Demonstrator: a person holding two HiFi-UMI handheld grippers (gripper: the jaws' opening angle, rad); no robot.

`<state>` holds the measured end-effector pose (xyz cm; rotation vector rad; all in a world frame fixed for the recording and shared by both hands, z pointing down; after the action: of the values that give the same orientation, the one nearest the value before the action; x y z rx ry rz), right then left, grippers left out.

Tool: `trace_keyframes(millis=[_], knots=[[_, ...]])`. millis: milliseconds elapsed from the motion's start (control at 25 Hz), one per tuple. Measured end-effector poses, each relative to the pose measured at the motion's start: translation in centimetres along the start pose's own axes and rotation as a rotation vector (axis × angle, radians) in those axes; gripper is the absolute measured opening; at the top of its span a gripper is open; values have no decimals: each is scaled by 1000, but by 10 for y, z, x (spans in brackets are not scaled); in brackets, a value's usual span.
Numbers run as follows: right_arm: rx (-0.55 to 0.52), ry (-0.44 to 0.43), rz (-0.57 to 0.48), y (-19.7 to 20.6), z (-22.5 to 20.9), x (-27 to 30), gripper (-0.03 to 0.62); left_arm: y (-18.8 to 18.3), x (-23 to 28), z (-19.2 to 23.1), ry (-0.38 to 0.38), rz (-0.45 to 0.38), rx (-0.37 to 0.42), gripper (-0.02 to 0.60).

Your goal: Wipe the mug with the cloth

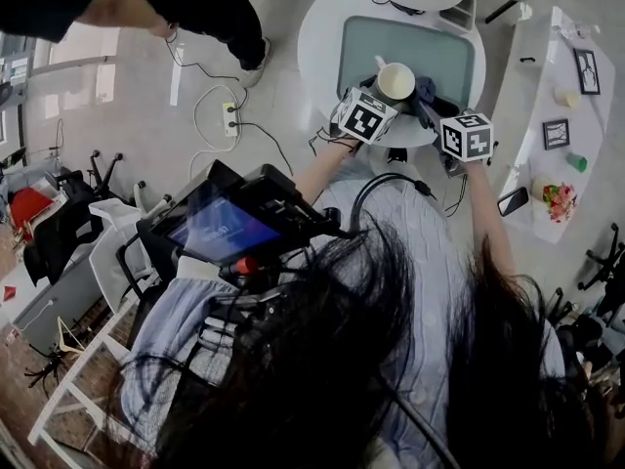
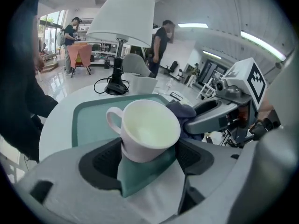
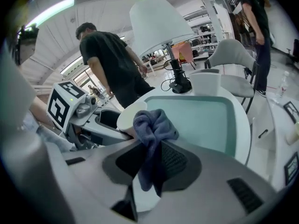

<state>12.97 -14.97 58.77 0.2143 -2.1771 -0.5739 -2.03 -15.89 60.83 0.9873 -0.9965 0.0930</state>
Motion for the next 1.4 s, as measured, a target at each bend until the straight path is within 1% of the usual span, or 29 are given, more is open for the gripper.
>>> trace_keyframes(millis=[200,280,360,400,480,640,720,880,960,1040,1120,1160,1200,1320,1400], knots=[[7,4,5,8,4,-2,107,-3,0,-2,-51,-7,-61,348],[14,9,4,11,5,-3,107,-3,0,-4,-53,-6,-76,348],[27,12,3,12,4,-3,107,-3,-1,-4,-33,3,-57,348],[30,13,4,13,3,-3,107,-2,-3,-2,-19,9,-24,348],[27,11,11,13,2,-1,107,3,-11,8,15,24,81,348],[13,5,21,13,-4,-1,107,11,-26,41,87,88,356,348],[14,6,20,14,-5,-2,107,4,-29,58,124,110,500,348],[21,13,19,13,-2,-2,107,-23,-26,75,257,126,776,348],[27,16,18,14,-1,-1,107,-35,-19,77,304,143,872,348],[35,17,15,15,0,0,107,-43,-12,76,340,160,936,330],[40,21,13,16,1,0,107,-47,-5,75,348,174,987,234],[41,24,11,17,2,0,107,-48,-2,75,346,177,999,191],[43,28,9,17,2,0,107,-49,0,75,346,179,1002,173],[56,38,0,17,3,1,107,-50,5,74,362,188,998,162],[70,43,-10,18,5,1,107,-48,5,72,364,189,994,136]])
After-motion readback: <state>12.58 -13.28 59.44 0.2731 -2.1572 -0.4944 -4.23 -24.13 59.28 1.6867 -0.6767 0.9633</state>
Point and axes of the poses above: the fingertips, and each gripper's own axes: x forward along the fingers, z to its left, y out of its underside, the point moved 7 cm from there along -x, backward along the fingers, and after that the axes turned 12 degrees about x, right-handed, at the moved point
